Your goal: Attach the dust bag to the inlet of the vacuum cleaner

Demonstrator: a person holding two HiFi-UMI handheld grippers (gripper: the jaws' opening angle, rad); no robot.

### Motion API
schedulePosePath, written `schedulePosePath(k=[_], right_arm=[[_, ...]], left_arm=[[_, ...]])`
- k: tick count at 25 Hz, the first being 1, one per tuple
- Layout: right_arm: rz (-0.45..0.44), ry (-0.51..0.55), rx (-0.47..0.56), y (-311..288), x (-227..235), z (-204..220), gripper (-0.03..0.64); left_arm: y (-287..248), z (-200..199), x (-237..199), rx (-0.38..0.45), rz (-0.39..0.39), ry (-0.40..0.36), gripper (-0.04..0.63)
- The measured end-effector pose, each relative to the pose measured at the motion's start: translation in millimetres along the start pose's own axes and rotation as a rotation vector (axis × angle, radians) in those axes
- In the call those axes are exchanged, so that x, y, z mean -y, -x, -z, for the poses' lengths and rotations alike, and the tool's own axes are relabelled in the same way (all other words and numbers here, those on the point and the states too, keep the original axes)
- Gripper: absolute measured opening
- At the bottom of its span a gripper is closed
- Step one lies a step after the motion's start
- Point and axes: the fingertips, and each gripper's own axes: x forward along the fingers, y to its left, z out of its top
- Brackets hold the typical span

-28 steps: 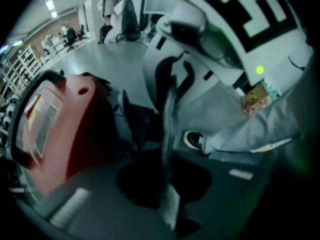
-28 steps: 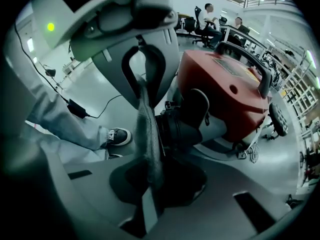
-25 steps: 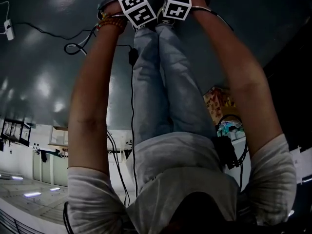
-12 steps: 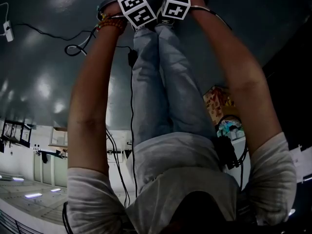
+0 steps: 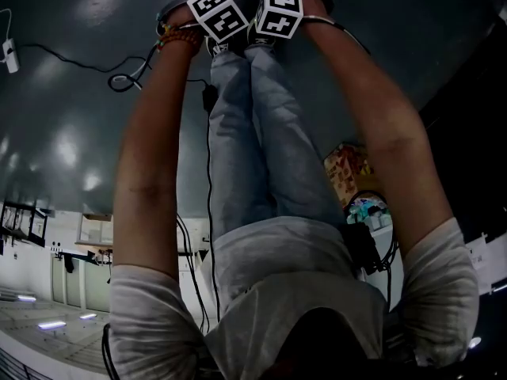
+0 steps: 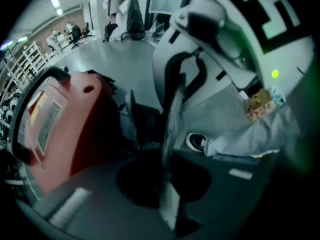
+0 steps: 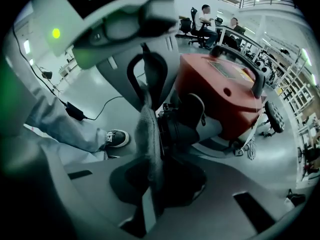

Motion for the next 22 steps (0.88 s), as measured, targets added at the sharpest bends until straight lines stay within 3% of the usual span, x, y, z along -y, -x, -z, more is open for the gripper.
schedulePosePath(k=[5,12,18,22], right_arm=[[-0.007,-0.047,-0.009,-6.5,-8.3,9.0,0.032],[0.045,0.001,0.022,8.1,5.8,-8.2,0.033],[0.030,-0.042,-0.001,-6.4,5.0,8.6,0.032],[0.054,0.036,-0.007,1.9,5.5,-1.7,0.034]], left_arm=[[17.1,-11.8,0.1,0.024,-0.017,-0.056,0.029],[-3.6,1.7,-7.3,0.007,-0.008,0.046,0.031],[12.1,-13.2,-6.7,0.036,-0.065,-0.078,0.029],[1.5,-3.7,-6.4,0.019,-0.071,-0.070,0.031]])
